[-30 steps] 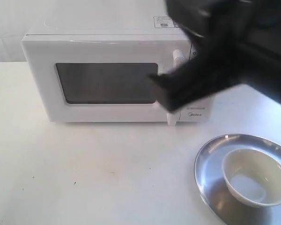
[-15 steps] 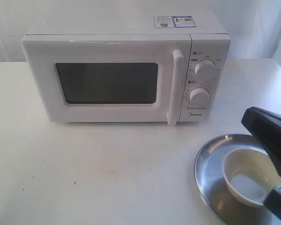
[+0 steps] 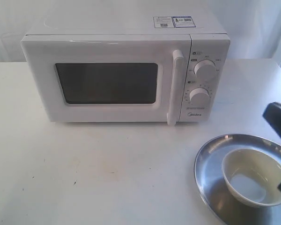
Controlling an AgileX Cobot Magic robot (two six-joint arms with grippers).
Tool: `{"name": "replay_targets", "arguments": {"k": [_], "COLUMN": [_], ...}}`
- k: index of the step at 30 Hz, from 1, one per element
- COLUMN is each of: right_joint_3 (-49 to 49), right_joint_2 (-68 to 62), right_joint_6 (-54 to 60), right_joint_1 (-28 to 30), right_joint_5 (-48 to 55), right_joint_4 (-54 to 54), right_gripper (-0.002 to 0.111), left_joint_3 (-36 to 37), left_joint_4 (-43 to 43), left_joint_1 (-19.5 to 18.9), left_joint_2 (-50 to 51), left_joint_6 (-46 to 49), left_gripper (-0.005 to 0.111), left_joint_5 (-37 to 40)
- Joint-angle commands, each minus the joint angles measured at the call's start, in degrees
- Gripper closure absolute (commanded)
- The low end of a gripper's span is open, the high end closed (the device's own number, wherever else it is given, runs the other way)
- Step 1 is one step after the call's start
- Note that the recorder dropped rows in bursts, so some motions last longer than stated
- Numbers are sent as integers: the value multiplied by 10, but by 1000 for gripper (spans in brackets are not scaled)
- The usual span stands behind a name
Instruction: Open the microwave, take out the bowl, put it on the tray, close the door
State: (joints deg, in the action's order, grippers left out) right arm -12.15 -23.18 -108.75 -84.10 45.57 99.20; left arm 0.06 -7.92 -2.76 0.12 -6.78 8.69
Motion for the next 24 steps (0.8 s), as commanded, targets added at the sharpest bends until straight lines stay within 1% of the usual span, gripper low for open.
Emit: {"name": "replay_targets", "arguments": {"k": [1, 8, 10, 13, 16, 18, 24], "right_joint_3": [42, 99, 103, 106, 106, 106, 122], "right_joint_2": [81, 197, 209, 219, 225, 225, 223], "right_joint_6": [7, 34, 43, 57, 63, 63, 61], "right_joint_1": [128, 412, 474, 547, 608, 637, 641], "right_joint_5": [-73, -266, -308, -362, -399, -422, -410], "right_joint_4": [7, 7, 7, 7, 7, 7, 7], "right_gripper": [108, 108, 108, 108, 108, 108, 108], "left_joint_3": [-1, -1, -1, -1, -1, -1, -1], "left_joint_4": [2, 2, 2, 2, 2, 2, 2], "left_joint_1": [0, 0, 0, 0, 0, 0, 0], "left_joint_2": [-1, -1, -1, -1, -1, -1, -1], "left_joint_6": [-4, -4, -4, -4, -4, -4, -4], "left_gripper": [107, 107, 107, 107, 107, 107, 107], "left_joint_5": [-1, -1, -1, -1, -1, -1, -1]}}
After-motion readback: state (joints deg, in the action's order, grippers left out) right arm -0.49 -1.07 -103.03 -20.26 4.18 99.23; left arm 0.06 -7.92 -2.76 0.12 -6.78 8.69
